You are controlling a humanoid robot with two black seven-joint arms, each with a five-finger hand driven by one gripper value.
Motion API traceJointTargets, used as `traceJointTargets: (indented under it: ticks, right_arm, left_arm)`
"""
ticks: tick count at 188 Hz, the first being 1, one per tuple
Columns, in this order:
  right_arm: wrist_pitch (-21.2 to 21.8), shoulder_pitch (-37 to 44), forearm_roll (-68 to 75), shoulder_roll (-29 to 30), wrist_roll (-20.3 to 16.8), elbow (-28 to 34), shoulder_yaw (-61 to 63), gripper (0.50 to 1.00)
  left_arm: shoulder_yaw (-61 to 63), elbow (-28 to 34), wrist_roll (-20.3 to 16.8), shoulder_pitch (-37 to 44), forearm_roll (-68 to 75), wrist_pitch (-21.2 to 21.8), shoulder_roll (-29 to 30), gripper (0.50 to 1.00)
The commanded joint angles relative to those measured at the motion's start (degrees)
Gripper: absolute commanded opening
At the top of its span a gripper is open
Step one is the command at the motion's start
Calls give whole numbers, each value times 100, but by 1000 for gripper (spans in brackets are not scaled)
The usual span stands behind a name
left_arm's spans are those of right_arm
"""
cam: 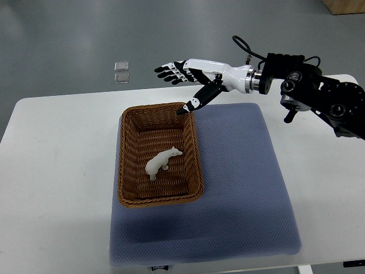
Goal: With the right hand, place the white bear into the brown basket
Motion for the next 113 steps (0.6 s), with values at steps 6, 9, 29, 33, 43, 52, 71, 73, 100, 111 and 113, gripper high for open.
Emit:
traceJointTargets:
  ticks: [6, 9, 29, 33, 43, 52, 71, 73, 100, 111, 113]
  right_arm:
    - [7, -252, 1257, -221, -432, -47, 106, 921]
    - [7, -279, 1372, -238, -458, -47, 115, 921]
    - [-2, -534, 2234, -361, -564, -56, 115, 924]
    - [-20, -586, 2348, -379, -573, -65, 115, 924]
    - [-55, -692, 2568, -388, -573, -109, 115, 924]
    - [-90, -771, 2761, -361, -581, -188, 115, 924]
    - [-169, -947, 3340, -291, -608, -451, 97, 924]
    - [-169, -964, 3402, -291, -625, -478, 97, 924]
    - [-204, -1166, 4325, -265, -1065, -777, 88, 924]
    - [-204, -1184, 4572, -221, -1197, -882, 88, 924]
    - [-204, -1184, 4607, -203, -1214, -900, 88, 924]
  left_arm:
    - [0, 0, 2, 0, 0, 0, 0, 1000]
    - [0, 0, -7, 0, 0, 0, 0, 1000]
    - [0, 0, 2, 0, 0, 0, 0, 1000]
    - [0, 0, 2, 0, 0, 0, 0, 1000]
    - [0, 0, 2, 0, 0, 0, 0, 1000]
    - [0, 0, 2, 0, 0, 0, 0, 1000]
    - [0, 0, 2, 0, 0, 0, 0, 1000]
    - [0, 0, 2, 0, 0, 0, 0, 1000]
    - [0, 0, -7, 0, 0, 0, 0, 1000]
    - [0, 0, 2, 0, 0, 0, 0, 1000]
    - [0, 0, -7, 0, 0, 0, 0, 1000]
